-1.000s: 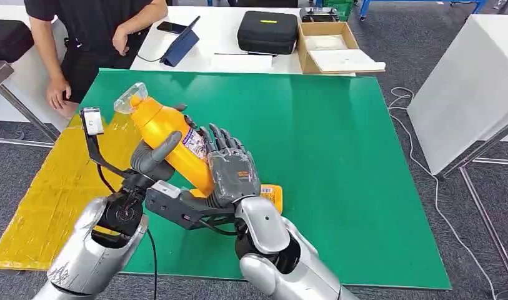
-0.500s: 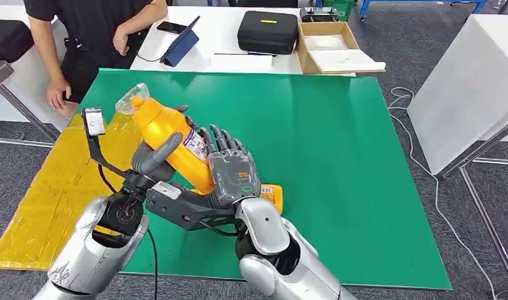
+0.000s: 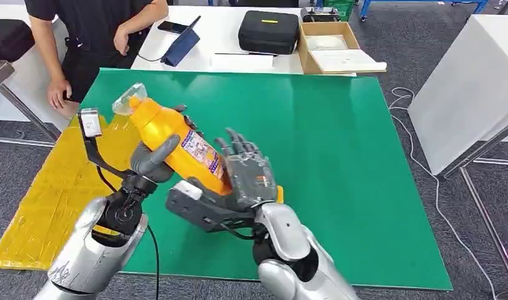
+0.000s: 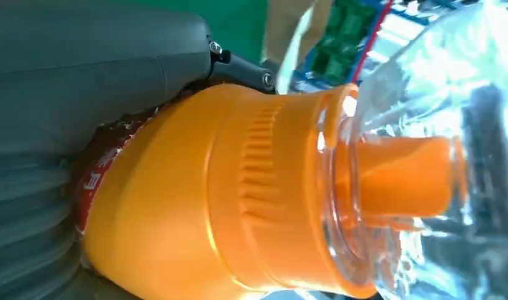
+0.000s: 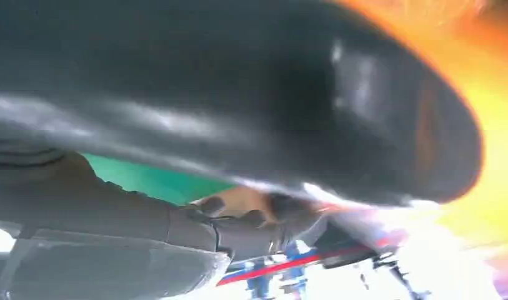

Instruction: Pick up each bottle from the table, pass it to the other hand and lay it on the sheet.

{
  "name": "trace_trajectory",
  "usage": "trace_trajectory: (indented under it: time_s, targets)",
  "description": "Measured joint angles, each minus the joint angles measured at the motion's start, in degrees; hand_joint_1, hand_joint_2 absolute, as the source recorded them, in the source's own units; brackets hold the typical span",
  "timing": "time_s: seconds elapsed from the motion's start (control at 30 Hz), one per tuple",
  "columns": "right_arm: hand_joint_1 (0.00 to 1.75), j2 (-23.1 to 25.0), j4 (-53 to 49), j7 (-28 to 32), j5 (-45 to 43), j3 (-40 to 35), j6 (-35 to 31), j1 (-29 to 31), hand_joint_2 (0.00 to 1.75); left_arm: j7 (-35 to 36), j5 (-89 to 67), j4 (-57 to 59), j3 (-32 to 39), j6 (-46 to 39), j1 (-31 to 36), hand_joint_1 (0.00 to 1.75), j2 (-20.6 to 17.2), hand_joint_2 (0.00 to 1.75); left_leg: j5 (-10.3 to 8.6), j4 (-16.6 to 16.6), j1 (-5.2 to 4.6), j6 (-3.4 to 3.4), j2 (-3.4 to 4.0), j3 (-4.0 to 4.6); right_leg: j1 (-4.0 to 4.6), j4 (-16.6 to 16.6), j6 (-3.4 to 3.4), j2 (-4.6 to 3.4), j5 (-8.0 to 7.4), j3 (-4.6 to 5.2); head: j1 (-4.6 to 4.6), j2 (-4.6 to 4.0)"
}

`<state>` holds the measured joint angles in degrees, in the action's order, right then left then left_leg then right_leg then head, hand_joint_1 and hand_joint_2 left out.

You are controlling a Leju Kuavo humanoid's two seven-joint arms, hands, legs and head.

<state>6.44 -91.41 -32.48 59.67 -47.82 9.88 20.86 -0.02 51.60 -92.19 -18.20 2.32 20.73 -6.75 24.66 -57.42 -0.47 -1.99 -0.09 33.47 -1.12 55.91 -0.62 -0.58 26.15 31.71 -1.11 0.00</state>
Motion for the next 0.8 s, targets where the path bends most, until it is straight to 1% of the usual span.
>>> trace_trajectory:
  time_s: [0.13, 0.27, 0.4, 0.53, 0.7, 0.77, 0.8]
  targets:
    - [0.0, -2.62, -5.02, 1.86, 1.07, 4.96, -1.11, -2.85, 0.0, -1.07, 0.0, 0.13, 2.91, 1.42, -1.77, 1.75, -1.14, 1.75, 0.0, 0.0, -0.01, 0.0, 0.02, 0.0, -0.02, 0.0, -0.01, -0.01, -0.01, 0.01, -0.02, 0.0]
    - [0.0, -4.04, -6.81, 3.1, 1.81, 7.49, -2.16, -4.91, 0.0, -1.31, 0.09, 0.13, 4.52, 1.83, -3.12, 1.75, -1.9, 1.75, 0.0, 0.0, 0.02, 0.0, -0.03, 0.0, -0.02, -0.01, -0.01, 0.02, -0.01, 0.02, -0.02, 0.0]
    - [0.0, -4.63, -7.16, 4.04, 2.18, 8.34, -3.58, -6.09, 0.0, -1.35, 0.44, 0.11, 4.98, 1.92, -3.75, 1.75, -2.34, 1.75, 0.0, 0.01, 0.04, 0.0, -0.05, 0.0, 0.0, 0.0, -0.01, 0.01, -0.01, 0.01, -0.02, 0.0]
    - [0.0, -4.98, -7.16, 6.18, 2.25, 9.37, -5.55, -7.3, 0.0, -1.9, 0.55, 0.09, 5.52, 1.97, -4.68, 1.75, -3.58, 1.75, 0.0, 0.02, 0.05, 0.0, -0.03, 0.0, 0.0, 0.0, -0.01, 0.01, -0.01, 0.02, -0.02, 0.0]
    - [0.0, -5.22, -7.16, 6.91, 2.05, 10.03, -6.1, -7.94, 0.0, -2.23, 0.55, 0.09, 5.94, 1.99, -5.47, 1.75, -4.74, 1.75, 0.0, 0.02, 0.05, 0.0, -0.04, 0.0, 0.0, 0.0, -0.01, 0.02, -0.01, 0.02, -0.02, 0.0]
    - [0.0, -5.33, -7.65, 8.53, 0.87, 10.46, -7.72, -8.4, 0.0, -2.97, 0.42, 0.07, 6.01, 1.92, -5.82, 1.75, -5.2, 1.75, 0.0, 0.02, 0.04, 0.0, -0.06, 0.0, 0.0, 0.01, -0.01, 0.03, 0.0, 0.01, -0.02, 0.0]
    - [0.0, -5.5, -8.38, 10.1, -1.55, 10.9, -9.19, -8.86, 0.0, -3.64, -0.32, -0.06, 6.16, 1.77, -6.15, 1.75, -5.44, 1.75, 0.0, 0.02, 0.04, 0.0, -0.06, 0.0, 0.0, 0.01, -0.01, 0.02, 0.0, 0.01, 0.0, 0.0]
